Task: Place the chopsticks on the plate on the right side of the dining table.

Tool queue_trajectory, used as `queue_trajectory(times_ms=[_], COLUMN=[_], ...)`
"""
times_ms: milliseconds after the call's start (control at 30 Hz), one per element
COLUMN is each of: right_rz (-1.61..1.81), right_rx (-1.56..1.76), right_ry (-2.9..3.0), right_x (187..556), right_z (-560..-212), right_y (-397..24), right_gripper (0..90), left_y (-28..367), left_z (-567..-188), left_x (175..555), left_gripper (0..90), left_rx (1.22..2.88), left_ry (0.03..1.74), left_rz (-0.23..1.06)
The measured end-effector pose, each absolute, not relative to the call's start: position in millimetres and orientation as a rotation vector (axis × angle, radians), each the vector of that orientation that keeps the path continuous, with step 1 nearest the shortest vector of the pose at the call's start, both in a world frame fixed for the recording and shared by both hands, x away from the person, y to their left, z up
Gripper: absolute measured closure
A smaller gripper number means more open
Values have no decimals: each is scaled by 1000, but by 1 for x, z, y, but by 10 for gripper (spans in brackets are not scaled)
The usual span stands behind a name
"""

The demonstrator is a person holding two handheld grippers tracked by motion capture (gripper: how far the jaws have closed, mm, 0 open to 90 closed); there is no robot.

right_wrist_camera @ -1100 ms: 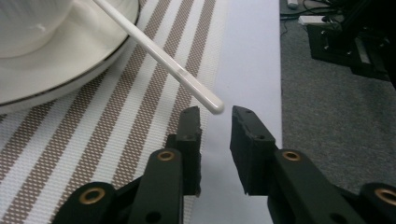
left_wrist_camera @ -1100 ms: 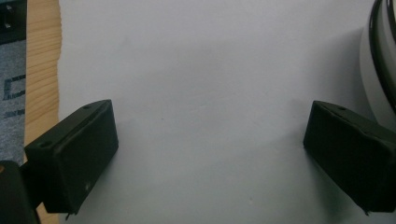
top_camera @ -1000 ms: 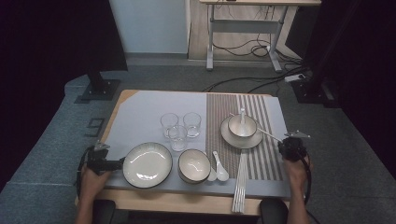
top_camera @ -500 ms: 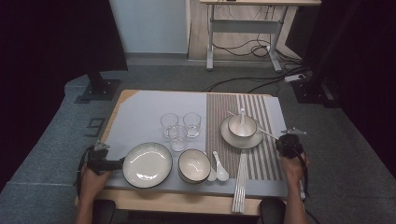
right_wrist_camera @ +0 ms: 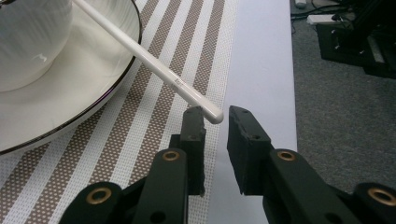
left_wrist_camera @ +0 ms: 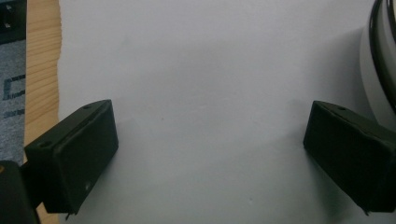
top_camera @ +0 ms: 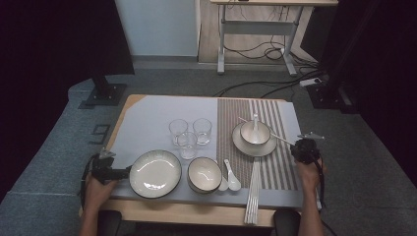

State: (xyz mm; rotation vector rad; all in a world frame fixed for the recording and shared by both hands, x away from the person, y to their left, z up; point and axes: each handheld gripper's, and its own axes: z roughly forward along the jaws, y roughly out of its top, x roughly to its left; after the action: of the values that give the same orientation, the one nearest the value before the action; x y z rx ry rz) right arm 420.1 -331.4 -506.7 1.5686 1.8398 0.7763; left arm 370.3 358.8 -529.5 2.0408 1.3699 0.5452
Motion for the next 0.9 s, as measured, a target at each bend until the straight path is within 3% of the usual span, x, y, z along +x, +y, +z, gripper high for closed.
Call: queue_trajectory(times_ms=[900], right_rz=[754], right_rx=[1585], right_ry=[1830], right_x=[446], right_z=[-504], right_y=[-340], right_gripper=[755], left_y=[359], left_z=[-530], left_x=[370], left_gripper=[27], left_rx=[2041], left_ry=[1370], left_rz=[545])
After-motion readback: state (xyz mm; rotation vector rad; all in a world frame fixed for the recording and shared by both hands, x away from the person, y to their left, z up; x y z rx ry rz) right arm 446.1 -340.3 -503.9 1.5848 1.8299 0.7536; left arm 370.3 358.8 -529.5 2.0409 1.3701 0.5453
